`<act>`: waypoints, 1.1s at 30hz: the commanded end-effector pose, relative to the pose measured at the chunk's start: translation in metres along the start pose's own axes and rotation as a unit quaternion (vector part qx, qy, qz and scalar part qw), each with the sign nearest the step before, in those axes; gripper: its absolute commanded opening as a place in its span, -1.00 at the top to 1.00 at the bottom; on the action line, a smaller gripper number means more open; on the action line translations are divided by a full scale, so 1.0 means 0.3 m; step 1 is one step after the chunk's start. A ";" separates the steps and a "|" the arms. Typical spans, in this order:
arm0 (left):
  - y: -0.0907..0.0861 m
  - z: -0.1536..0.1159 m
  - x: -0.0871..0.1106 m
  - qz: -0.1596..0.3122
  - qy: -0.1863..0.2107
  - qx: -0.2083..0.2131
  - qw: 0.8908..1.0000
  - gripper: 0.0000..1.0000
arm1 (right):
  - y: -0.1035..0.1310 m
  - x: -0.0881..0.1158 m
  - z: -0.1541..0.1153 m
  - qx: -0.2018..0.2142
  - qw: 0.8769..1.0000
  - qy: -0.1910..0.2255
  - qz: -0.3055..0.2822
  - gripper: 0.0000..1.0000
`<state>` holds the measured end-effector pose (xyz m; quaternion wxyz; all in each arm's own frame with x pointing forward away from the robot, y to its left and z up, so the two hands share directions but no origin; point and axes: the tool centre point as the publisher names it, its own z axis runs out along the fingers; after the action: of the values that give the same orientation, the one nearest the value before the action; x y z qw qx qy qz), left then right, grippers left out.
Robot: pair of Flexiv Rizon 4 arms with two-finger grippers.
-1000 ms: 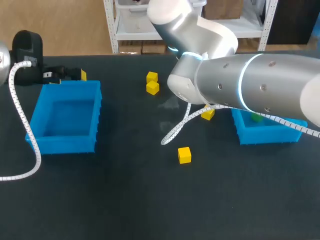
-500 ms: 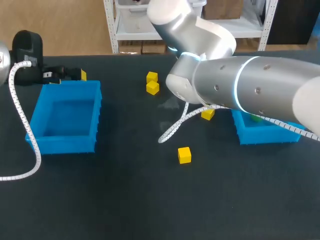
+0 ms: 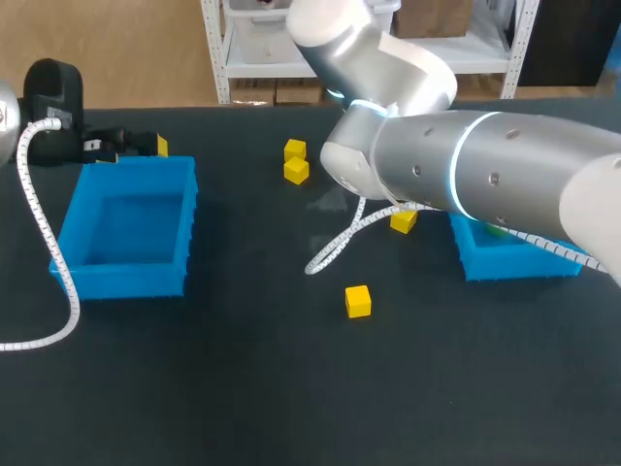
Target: Put the green cubes in the right bin and the yellow cubes in the left bin.
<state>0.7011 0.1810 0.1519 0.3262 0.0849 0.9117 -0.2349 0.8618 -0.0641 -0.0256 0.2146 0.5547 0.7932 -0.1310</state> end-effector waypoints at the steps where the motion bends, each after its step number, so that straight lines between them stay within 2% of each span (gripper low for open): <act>1: 0.009 -0.001 0.006 0.001 -0.003 0.006 1.000 -1.00 | 0.004 0.004 0.003 0.000 1.000 -0.001 0.000 0.19; 3: 0.009 -0.001 0.006 0.001 -0.003 0.006 1.000 -1.00 | 0.004 0.006 0.002 -0.001 1.000 -0.001 0.000 0.25; 6: 0.009 -0.001 0.006 0.001 -0.003 0.006 1.000 -1.00 | 0.006 0.012 0.002 -0.001 1.000 -0.001 -0.002 0.65; 8: 0.009 -0.001 0.006 0.001 -0.003 0.006 1.000 -1.00 | 0.009 0.015 0.001 -0.003 1.000 -0.001 -0.006 0.85; 10: 0.009 -0.001 0.006 0.001 -0.003 0.006 1.000 -1.00 | 0.016 0.019 -0.005 -0.006 1.000 -0.001 -0.013 0.97; 17: 0.009 -0.001 0.006 0.001 -0.003 0.006 1.000 -1.00 | 0.058 0.029 -0.064 -0.031 0.998 -0.008 -0.052 1.00; 24: 0.009 -0.001 0.006 0.001 -0.003 0.006 1.000 -1.00 | 0.104 0.020 -0.170 -0.064 0.994 -0.019 -0.086 1.00; 33: 0.009 -0.001 0.006 0.001 -0.003 0.006 1.000 -1.00 | 0.103 -0.057 -0.336 -0.108 0.988 -0.038 -0.099 1.00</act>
<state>0.7011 0.1810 0.1519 0.3262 0.0849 0.9117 -0.2349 0.8978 -0.0145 0.0560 0.2806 0.4466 0.8430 -0.1054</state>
